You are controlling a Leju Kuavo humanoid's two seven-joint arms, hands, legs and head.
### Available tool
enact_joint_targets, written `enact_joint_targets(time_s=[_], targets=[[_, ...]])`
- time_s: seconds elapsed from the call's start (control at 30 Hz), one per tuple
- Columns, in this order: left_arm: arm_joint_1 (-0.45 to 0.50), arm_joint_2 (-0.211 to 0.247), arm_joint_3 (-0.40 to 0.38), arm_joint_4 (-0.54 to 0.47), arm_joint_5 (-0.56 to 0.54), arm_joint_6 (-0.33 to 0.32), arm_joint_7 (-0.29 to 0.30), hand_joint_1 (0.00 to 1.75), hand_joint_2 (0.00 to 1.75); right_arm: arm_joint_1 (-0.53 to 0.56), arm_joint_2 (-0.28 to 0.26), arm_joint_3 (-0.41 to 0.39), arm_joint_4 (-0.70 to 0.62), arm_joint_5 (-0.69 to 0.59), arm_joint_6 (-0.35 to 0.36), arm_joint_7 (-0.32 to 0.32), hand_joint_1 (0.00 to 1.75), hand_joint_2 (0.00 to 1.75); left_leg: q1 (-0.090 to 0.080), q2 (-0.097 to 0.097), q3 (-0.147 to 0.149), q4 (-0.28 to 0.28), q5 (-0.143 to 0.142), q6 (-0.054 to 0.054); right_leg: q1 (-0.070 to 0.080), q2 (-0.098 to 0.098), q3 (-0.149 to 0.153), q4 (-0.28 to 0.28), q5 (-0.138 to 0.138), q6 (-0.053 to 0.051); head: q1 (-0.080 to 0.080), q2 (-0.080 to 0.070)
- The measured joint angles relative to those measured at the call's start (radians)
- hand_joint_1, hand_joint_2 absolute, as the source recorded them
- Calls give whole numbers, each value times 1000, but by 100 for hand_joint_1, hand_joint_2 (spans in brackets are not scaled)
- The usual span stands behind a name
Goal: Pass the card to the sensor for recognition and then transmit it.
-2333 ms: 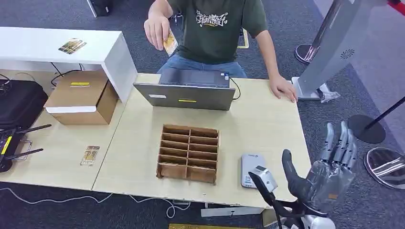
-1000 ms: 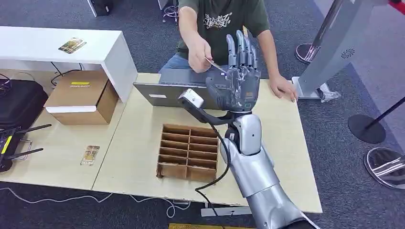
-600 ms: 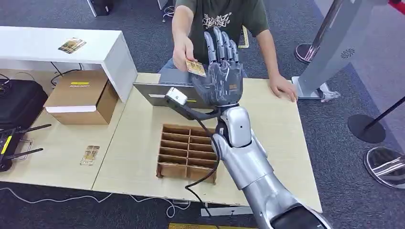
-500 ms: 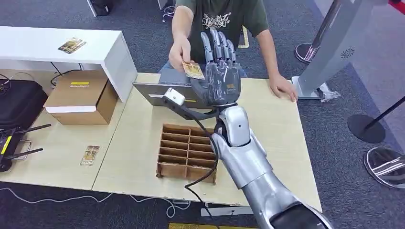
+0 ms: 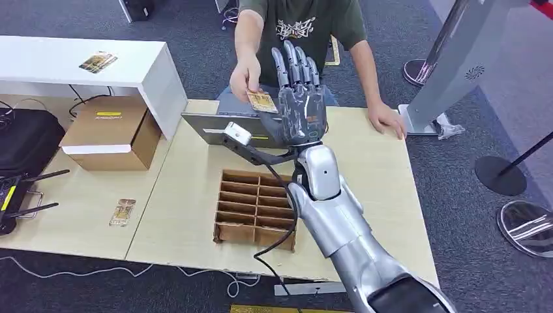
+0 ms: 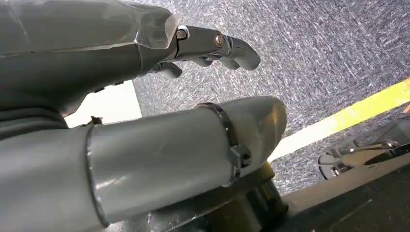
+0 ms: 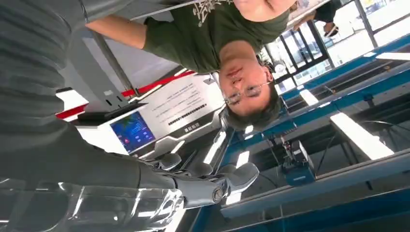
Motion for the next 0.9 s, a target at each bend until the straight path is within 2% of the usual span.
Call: enact_joint_targets(time_s=[0.53,0.57,0.9], targets=[[3,2,0,0,4,3,-2,0,0,-1,-15,18,2,3,-7,35,0,175,0,0,0,0,0,0,0,0,-1,0,0,0,0,0],[4,2,0,0,7,3,-2,0,0,0,-16,18,2,3,-7,39,175,175,0,0,0,0,0,0,0,0,-1,0,0,0,0,0],[4,2,0,0,16,4,-2,0,0,0,-23,18,2,21,-9,45,175,175,0,0,-1,0,0,0,0,0,-1,0,0,0,0,0]])
